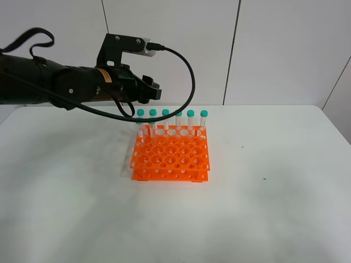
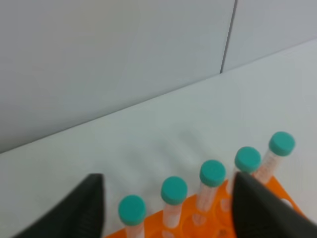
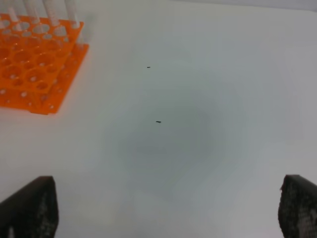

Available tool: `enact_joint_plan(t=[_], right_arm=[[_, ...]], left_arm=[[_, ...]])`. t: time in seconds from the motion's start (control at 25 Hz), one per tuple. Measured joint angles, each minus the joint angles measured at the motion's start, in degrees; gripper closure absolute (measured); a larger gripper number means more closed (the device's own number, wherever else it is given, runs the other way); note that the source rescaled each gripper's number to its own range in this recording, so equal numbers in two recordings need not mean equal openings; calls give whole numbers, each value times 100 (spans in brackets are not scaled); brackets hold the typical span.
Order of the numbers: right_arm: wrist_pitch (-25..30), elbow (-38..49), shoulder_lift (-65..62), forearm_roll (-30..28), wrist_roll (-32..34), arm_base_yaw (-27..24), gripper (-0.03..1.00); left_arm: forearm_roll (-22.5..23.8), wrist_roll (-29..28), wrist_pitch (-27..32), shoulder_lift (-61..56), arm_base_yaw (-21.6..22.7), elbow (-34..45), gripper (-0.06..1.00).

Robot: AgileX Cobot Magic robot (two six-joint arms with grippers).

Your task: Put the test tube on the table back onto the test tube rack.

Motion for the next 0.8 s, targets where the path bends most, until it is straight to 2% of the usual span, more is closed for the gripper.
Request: enact_joint_plan(t=[0.08, 0.16, 0.28, 0.4, 0.64, 0.8], right_arm=[[0, 0, 0, 0, 0, 0, -1], [0, 0, 0, 0, 0, 0, -1], [0, 0, 0, 0, 0, 0, -1], [0, 0, 0, 0, 0, 0, -1], [0, 0, 0, 0, 0, 0, -1], [0, 0, 0, 0, 0, 0, -1]], left_arm=[[0, 0, 781, -143, 0, -112, 1], [0, 0, 1607, -237, 0, -283, -3], [-15, -5, 3082, -268, 0, -667, -5], [-135, -5, 4272, -273, 0, -1038, -5], [-258, -97, 5539, -317, 44, -1454, -6], [-324, -205, 6025, -295, 464, -1479, -6]])
